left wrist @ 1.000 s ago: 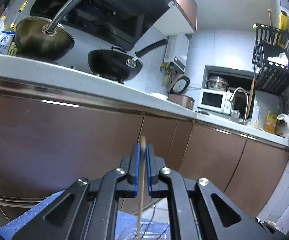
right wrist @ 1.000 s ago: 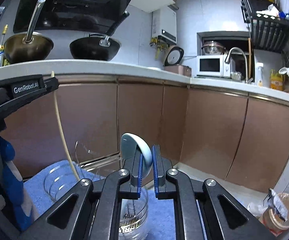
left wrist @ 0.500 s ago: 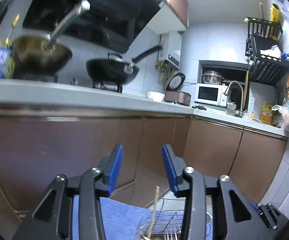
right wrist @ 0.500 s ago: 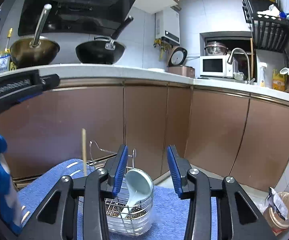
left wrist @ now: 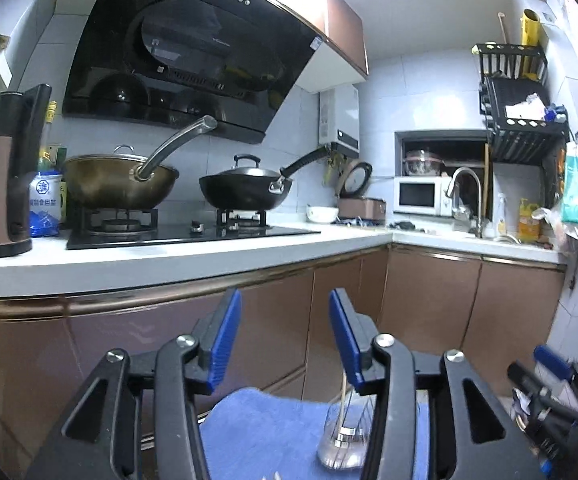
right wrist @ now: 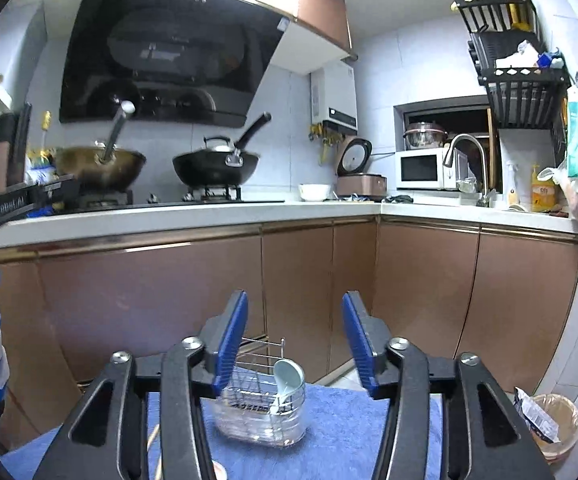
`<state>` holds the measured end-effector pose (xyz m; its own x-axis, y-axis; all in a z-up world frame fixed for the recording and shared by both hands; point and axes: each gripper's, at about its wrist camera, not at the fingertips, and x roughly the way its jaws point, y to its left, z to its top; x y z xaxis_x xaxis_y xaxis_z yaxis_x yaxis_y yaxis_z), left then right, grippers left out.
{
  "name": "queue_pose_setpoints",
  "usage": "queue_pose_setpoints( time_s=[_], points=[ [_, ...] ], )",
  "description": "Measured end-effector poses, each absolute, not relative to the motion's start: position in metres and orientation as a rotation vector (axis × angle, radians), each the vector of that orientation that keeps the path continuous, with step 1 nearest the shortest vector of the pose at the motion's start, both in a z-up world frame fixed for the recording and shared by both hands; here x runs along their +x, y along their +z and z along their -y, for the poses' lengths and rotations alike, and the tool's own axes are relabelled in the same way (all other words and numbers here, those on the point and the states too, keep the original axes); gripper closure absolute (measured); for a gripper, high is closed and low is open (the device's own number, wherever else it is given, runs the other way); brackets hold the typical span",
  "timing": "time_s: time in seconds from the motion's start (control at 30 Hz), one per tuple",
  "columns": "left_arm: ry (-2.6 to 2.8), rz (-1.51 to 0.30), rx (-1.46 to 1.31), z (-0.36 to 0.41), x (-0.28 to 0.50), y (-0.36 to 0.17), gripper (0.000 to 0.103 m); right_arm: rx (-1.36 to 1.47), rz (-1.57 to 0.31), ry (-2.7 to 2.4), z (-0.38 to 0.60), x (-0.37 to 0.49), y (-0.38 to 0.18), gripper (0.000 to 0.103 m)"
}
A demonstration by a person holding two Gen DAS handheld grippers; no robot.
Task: Organize utensils
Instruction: 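Open both tools to release the chopstick and spoon into the holder, then grasp another chopstick with the left tool while the right tool grasps the pink spoon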
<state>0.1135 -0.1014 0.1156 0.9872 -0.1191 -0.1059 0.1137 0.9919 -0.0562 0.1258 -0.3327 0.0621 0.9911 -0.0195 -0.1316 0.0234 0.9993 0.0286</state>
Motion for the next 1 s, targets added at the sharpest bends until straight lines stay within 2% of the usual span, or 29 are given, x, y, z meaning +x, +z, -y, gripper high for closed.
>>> queue_pose_setpoints(
  time_s=[0.3,0.47,0.7,1.0],
  points=[
    [-0.082,-0.178,0.016,0.072,0.046,0.126,0.059,0.086,-0.112,0.025,0.335,0.060,0.077,0.050],
    [-0.120,-0.285,0.008,0.061,0.032,0.112,0.059,0.107,-0.118,0.061,0.335,0.038,0.077,0.050],
    [-0.178,-0.529,0.008,0.056,0.055,0.051,0.059,0.104,-0.191,0.119,0.331,0.032,0.058,0.050],
    [-0.241,-0.910,-0.074,0.041,0.130,-0.057,0.060,0.094,-0.386,0.188,0.328,0.074,0.000,0.050]
  ],
)
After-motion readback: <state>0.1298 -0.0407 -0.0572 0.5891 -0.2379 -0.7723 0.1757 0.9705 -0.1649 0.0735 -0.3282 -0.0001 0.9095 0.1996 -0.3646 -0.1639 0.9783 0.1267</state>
